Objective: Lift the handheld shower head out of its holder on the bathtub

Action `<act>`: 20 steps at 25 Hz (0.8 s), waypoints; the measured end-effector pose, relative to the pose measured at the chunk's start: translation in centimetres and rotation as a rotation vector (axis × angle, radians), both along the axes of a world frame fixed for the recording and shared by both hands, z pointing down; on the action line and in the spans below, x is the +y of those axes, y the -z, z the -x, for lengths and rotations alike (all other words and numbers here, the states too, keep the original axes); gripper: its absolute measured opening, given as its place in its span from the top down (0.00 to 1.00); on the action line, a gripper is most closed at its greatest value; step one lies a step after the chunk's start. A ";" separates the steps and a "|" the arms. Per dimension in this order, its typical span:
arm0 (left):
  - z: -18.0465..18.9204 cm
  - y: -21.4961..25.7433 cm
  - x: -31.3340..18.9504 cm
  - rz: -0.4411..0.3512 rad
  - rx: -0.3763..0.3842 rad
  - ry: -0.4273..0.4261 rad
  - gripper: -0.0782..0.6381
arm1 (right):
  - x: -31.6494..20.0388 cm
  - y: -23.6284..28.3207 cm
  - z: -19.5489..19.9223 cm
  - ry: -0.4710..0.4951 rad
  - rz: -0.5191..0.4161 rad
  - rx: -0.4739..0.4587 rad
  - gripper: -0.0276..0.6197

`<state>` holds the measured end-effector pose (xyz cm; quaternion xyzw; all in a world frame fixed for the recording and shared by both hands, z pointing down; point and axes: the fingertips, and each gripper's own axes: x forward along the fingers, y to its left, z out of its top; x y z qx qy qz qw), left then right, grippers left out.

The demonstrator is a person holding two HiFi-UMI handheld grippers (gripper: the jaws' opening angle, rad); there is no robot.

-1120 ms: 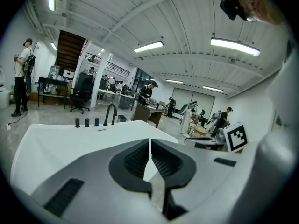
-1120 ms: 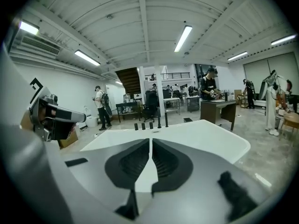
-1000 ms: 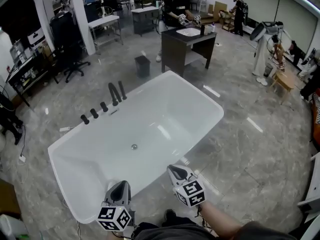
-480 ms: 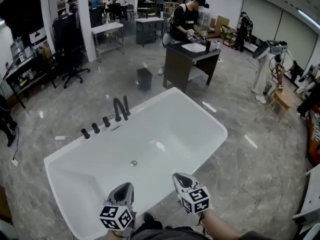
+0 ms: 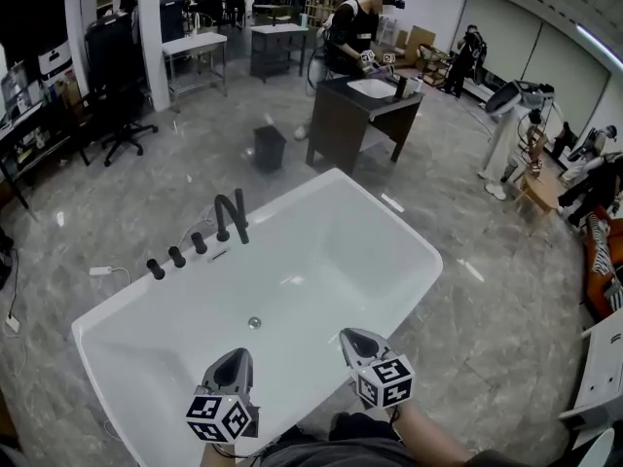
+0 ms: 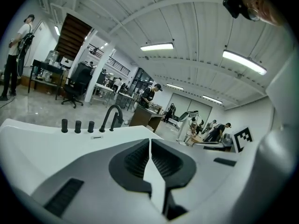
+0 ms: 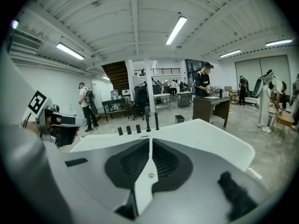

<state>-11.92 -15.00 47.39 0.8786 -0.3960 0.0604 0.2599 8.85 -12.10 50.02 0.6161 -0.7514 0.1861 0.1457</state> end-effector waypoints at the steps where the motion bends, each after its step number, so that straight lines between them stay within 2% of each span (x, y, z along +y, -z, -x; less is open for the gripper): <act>1: 0.2 -0.1 -0.4 0.005 0.005 0.007 0.86 | -0.6 -0.1 0.0 0.001 0.002 0.001 0.91; 7: 0.3 -0.4 -3.6 -0.013 0.001 0.064 0.86 | -5.7 -0.6 0.2 0.061 -0.004 0.009 0.91; 11: -0.5 -0.2 -5.6 -0.026 -0.024 0.117 0.86 | -10.1 -0.8 -0.5 0.115 -0.024 -0.021 0.91; 20: -5.0 0.4 -11.4 -0.040 -0.086 0.313 0.86 | -21.2 -2.4 -5.2 0.264 -0.030 -0.068 0.91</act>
